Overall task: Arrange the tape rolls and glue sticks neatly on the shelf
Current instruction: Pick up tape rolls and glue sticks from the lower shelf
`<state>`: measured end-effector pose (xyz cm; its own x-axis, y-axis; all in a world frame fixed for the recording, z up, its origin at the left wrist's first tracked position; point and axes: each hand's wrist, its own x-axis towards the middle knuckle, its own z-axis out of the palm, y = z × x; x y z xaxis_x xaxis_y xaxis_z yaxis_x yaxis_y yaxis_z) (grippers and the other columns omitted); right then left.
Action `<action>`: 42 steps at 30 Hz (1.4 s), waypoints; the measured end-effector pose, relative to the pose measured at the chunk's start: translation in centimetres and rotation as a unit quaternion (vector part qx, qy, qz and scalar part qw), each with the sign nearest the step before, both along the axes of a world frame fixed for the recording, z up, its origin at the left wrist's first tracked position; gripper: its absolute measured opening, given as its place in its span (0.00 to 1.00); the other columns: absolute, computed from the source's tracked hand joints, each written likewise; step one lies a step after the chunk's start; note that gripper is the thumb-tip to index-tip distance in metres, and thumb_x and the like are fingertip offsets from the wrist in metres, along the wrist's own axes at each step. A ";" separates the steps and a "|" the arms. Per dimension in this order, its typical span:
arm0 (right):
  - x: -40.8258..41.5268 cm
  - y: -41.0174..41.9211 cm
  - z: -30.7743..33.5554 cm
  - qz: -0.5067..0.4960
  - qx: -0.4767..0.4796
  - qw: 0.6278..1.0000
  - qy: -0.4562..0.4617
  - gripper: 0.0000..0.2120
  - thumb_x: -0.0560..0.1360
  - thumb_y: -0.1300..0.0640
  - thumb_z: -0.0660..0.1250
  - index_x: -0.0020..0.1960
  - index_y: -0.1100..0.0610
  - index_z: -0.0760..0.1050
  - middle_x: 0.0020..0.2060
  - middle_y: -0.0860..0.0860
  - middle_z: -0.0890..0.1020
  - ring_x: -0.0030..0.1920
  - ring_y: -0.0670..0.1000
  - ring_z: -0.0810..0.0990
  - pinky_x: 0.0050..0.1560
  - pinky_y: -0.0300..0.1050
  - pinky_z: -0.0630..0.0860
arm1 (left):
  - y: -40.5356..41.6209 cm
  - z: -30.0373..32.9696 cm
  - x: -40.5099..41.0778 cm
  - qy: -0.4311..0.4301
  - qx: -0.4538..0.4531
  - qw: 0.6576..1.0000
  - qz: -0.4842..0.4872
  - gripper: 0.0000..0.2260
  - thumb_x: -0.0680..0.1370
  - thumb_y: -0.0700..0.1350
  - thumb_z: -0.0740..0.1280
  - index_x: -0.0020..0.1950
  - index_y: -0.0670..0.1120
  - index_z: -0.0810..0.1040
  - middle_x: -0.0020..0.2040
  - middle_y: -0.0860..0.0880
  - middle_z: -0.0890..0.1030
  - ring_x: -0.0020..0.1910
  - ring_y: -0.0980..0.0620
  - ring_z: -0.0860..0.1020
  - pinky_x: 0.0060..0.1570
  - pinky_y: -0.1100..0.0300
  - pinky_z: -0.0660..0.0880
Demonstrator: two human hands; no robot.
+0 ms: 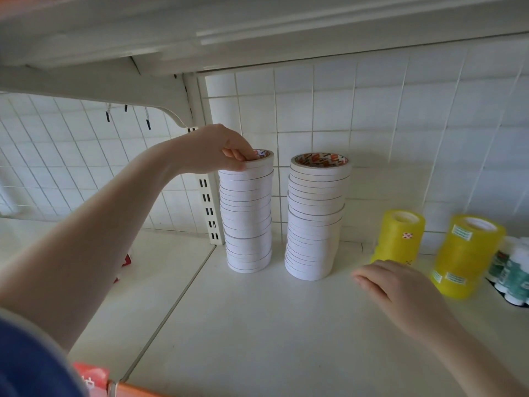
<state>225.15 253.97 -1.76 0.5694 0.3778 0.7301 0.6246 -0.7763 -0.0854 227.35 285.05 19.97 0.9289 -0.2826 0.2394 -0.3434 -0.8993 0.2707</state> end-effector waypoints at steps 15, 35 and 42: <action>-0.2 0.9 -0.2 0.003 -0.005 0.999 0.034 0.15 0.73 0.49 0.55 0.37 0.51 0.77 0.31 0.46 0.78 0.33 0.50 0.78 0.26 0.43 0.74 | 0.1 -0.3 -0.8 -0.028 -0.015 0.999 0.017 0.16 0.72 0.40 0.72 0.51 0.61 0.77 0.44 0.62 0.78 0.45 0.67 0.75 0.45 0.74 0.68; -3.3 -3.3 3.8 -0.186 -0.091 0.972 0.113 0.07 0.72 0.53 0.69 0.46 0.56 0.79 0.40 0.55 0.79 0.44 0.60 0.78 0.40 0.51 0.74 | -5.4 -11.8 -10.0 -0.253 -0.090 0.945 0.185 0.17 0.74 0.42 0.69 0.63 0.44 0.76 0.59 0.44 0.77 0.57 0.41 0.73 0.54 0.50 0.69; -8.8 -6.5 3.0 -0.284 -0.019 0.954 0.095 0.11 0.66 0.57 0.74 0.47 0.58 0.79 0.38 0.57 0.80 0.39 0.61 0.79 0.38 0.53 0.76 | -8.4 -16.6 -12.0 -0.199 -0.095 0.962 0.162 0.19 0.72 0.43 0.72 0.61 0.42 0.77 0.59 0.43 0.78 0.56 0.39 0.73 0.53 0.45 0.72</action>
<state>216.33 247.47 1.29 0.8114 -0.0065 0.5845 0.0789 -0.9896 -0.1206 215.37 276.67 3.35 0.7854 0.0897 0.6125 -0.1641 -0.9239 0.3457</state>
